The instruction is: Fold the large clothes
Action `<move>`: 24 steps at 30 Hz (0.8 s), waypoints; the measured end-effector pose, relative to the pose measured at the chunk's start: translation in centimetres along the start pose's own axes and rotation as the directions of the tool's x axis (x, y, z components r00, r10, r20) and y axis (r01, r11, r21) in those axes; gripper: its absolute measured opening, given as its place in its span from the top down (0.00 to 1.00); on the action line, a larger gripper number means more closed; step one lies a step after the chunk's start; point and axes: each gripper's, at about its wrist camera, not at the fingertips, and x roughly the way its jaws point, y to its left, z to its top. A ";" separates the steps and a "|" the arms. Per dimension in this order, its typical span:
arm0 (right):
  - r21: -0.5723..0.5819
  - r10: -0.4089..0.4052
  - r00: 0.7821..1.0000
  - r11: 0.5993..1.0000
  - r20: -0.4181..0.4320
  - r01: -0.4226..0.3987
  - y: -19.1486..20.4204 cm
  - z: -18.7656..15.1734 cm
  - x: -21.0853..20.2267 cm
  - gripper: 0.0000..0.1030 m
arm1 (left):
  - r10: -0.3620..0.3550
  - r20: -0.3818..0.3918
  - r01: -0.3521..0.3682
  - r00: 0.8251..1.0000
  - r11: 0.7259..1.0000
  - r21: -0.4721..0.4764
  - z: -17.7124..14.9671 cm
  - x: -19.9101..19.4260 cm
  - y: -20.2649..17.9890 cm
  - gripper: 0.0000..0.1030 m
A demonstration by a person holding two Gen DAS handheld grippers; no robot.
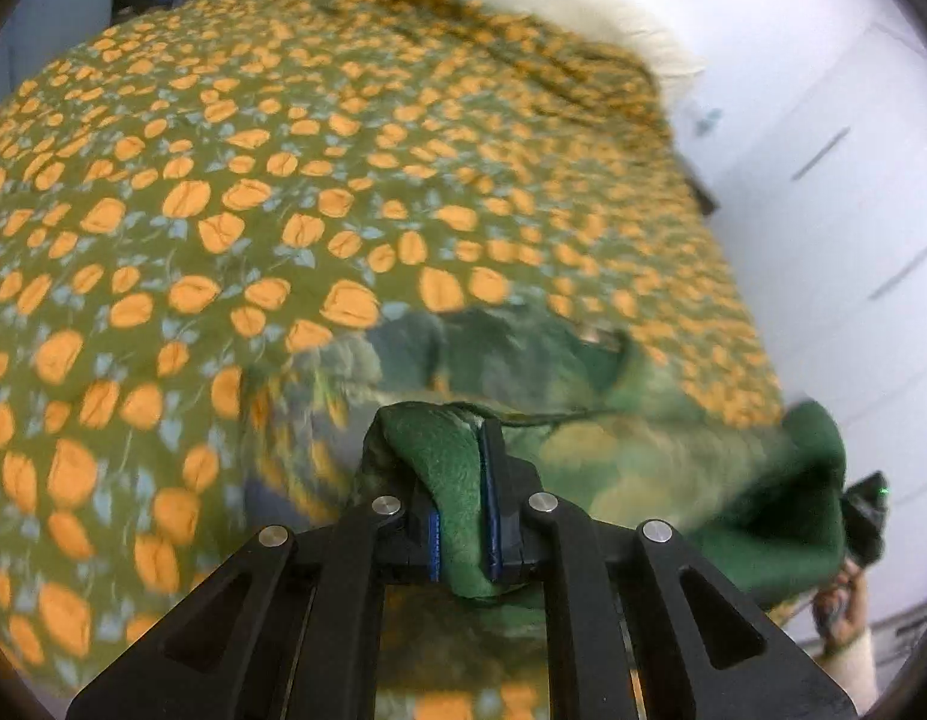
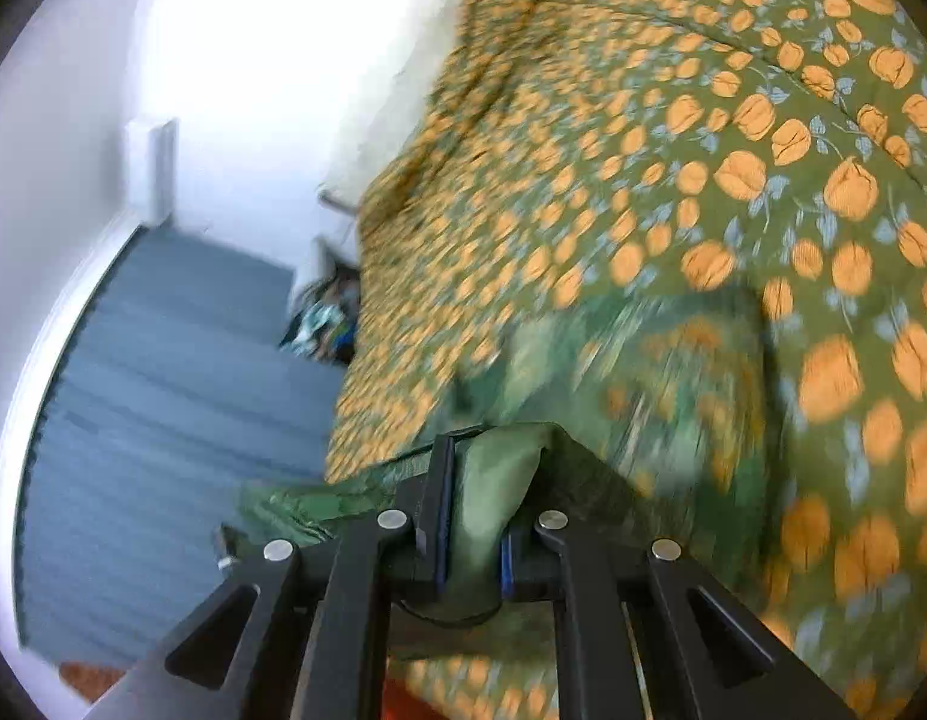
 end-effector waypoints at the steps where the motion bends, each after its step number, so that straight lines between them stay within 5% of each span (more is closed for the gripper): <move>1: 0.001 -0.046 0.999 0.999 0.003 0.046 -0.9 1.0 1.7 0.88 | 0.020 -0.014 -0.020 1.000 1.000 -0.003 0.4 1.9 0.0 0.90; 3: 0.012 -0.094 0.995 0.995 -0.020 0.094 -2.5 1.9 4.2 0.88 | 0.071 -0.046 -0.070 0.996 0.998 0.005 0.1 4.1 0.0 0.86; 5: 0.043 -0.125 0.992 0.991 -0.033 0.126 -4.1 2.4 5.6 0.88 | 0.109 -0.087 -0.109 0.990 0.994 0.002 -0.5 6.3 0.4 0.68; 6: 0.061 -0.127 0.991 0.990 -0.038 0.129 -4.8 2.6 6.1 0.86 | 0.102 -0.094 -0.103 0.990 0.995 -0.003 -0.6 6.5 0.6 0.63; 8: 0.130 -0.118 0.992 0.984 -0.040 0.122 -6.2 2.6 6.8 0.82 | 0.041 -0.098 -0.045 0.994 0.998 -0.034 -0.9 6.1 1.1 0.37; 11: 0.205 -0.040 0.998 0.978 -0.038 0.047 -6.8 2.8 6.5 0.60 | -0.031 -0.067 0.029 0.997 0.999 -0.040 -0.8 3.4 1.2 0.06; 15: 0.163 0.016 0.999 0.987 -0.031 -0.010 -4.5 3.3 4.3 0.17 | -0.070 0.009 0.070 0.997 0.997 0.035 -0.8 -1.1 1.9 0.03; 17: 0.097 0.003 1.000 0.995 -0.027 0.000 -3.2 3.6 3.4 0.13 | -0.002 0.011 0.001 1.000 0.996 0.088 -1.0 -1.1 2.5 0.02; 19: -0.053 -0.121 0.991 0.992 -0.053 0.119 -1.8 3.9 3.4 0.13 | 0.095 -0.026 -0.091 0.995 0.988 0.128 -1.5 0.7 3.1 0.02; 21: -0.199 -0.263 0.962 0.949 -0.077 0.244 -1.0 3.3 4.4 0.13 | 0.136 -0.072 -0.125 0.988 0.982 0.139 -1.9 2.9 3.5 0.03; 22: -0.286 -0.353 0.931 0.905 -0.095 0.314 -0.7 2.9 5.9 0.13 | 0.147 -0.088 -0.133 0.985 0.981 0.144 -2.1 3.9 3.6 0.03; 24: -0.363 -0.427 0.898 0.858 -0.109 0.364 -0.9 2.3 7.8 0.14 | 0.161 -0.115 -0.140 0.980 0.975 0.174 -2.4 5.7 2.8 0.10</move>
